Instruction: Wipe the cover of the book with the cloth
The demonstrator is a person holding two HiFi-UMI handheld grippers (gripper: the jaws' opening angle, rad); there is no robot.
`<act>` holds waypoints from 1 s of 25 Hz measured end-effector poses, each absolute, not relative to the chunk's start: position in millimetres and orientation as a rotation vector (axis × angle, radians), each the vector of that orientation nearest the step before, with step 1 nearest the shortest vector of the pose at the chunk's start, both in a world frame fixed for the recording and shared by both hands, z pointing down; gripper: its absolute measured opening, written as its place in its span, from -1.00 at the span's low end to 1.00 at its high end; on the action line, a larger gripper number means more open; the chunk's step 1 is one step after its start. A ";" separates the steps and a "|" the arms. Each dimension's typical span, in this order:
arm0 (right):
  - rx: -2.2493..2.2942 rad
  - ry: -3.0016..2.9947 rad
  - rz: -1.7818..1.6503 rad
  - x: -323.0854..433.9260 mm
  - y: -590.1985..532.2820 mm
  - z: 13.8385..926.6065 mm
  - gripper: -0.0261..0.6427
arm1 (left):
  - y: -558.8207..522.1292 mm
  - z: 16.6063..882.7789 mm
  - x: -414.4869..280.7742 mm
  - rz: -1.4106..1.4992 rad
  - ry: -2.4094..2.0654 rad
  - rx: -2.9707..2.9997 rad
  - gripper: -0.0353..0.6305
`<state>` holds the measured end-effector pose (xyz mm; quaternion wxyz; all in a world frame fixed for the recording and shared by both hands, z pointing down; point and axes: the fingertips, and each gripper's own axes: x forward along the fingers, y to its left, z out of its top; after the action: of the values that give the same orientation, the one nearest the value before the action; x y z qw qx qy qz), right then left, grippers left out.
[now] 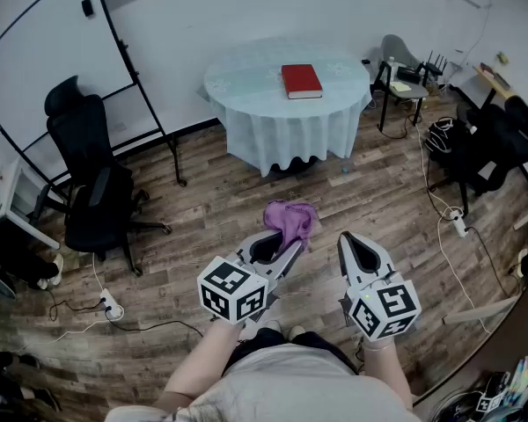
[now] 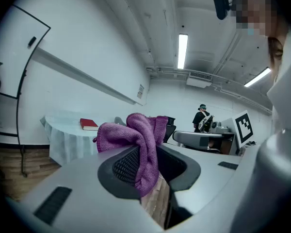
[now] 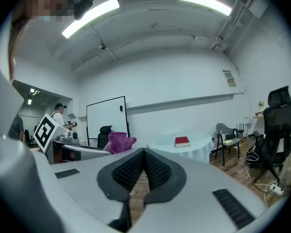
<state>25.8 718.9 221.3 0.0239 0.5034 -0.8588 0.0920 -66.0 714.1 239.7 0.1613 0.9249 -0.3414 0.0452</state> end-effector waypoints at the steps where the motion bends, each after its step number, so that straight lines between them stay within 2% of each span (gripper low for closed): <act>1: 1.557 -2.657 0.280 26.0 718.3 221.5 -0.86 | 714.2 240.2 -66.2 0.125 -0.976 2.637 -0.56; 11: 1.509 -2.672 0.217 11.7 712.5 213.9 -0.86 | 711.2 236.6 -65.7 0.124 -0.990 2.654 -0.56; 25: 1.421 -2.721 0.336 31.8 699.1 224.9 -0.85 | 691.3 228.3 -48.0 0.047 -1.060 2.635 -0.56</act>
<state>31.8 699.1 224.9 0.0268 0.4599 -0.8809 0.1087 -48.0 691.3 228.3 0.1499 0.9171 -0.3690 0.0165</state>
